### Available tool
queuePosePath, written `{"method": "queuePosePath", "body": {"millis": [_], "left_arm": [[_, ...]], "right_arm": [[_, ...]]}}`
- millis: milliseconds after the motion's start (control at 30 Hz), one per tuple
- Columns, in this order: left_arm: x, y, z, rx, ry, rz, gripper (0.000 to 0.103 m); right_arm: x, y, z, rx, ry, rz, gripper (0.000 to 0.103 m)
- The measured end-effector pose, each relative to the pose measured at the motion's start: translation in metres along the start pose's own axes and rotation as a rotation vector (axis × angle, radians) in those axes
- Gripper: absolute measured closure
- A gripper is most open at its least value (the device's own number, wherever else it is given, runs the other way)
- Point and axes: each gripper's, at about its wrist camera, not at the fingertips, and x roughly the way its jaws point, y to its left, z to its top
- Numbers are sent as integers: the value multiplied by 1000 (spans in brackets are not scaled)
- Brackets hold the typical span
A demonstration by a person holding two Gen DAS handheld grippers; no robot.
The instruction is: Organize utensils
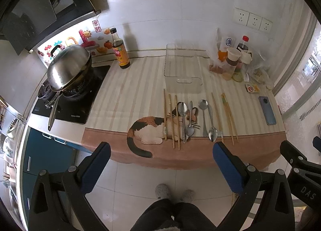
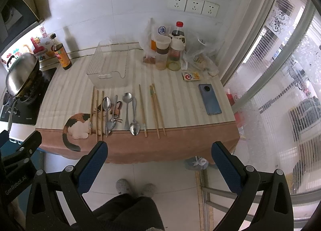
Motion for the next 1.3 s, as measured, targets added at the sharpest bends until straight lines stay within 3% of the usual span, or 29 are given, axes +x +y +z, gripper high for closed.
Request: {"method": "queuePosePath", "body": {"millis": [1300], "left_arm": [[-4,2,1,-1,-3,-1,0]], "right_arm": [[-7,8,3,3,-11,9,0]]}}
